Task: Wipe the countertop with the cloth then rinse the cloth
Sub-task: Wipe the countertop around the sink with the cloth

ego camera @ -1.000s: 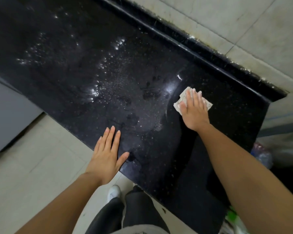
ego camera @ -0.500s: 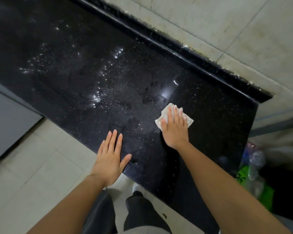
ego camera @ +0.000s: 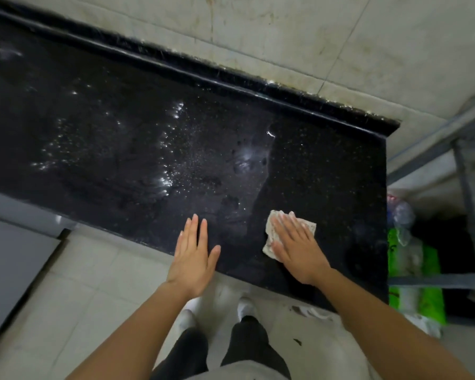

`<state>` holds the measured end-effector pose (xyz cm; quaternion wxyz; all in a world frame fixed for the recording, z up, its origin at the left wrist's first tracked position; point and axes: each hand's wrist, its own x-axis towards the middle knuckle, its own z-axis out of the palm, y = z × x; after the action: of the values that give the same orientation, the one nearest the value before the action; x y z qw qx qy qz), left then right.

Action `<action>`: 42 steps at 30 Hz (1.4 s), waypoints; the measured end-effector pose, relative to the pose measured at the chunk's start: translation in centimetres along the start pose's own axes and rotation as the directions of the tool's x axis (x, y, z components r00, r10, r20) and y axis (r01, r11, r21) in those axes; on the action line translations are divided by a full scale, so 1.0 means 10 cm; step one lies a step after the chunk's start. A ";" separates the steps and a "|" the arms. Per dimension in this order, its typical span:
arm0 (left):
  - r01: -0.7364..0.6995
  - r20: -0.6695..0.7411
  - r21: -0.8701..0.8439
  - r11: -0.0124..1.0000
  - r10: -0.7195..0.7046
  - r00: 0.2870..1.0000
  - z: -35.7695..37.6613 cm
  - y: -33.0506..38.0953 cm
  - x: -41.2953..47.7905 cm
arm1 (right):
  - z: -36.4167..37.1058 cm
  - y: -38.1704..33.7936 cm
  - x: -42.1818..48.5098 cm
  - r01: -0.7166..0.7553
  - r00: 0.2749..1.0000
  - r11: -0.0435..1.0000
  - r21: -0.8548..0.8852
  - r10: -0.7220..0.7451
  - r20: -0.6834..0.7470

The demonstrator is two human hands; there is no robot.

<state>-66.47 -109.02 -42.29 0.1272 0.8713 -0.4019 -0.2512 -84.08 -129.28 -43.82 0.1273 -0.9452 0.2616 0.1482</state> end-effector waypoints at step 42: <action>-0.085 0.053 0.200 0.976 0.076 0.996 -0.24 -0.63 0.19 | 0.11 -1.12 0.34 -0.259 0.957 0.956 0.139 0.273 -0.095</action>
<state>-60.10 -106.33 -43.58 0.0390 0.8568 -0.4632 -0.2232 -75.56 -121.18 -44.14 0.1500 -0.8984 0.4019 0.0937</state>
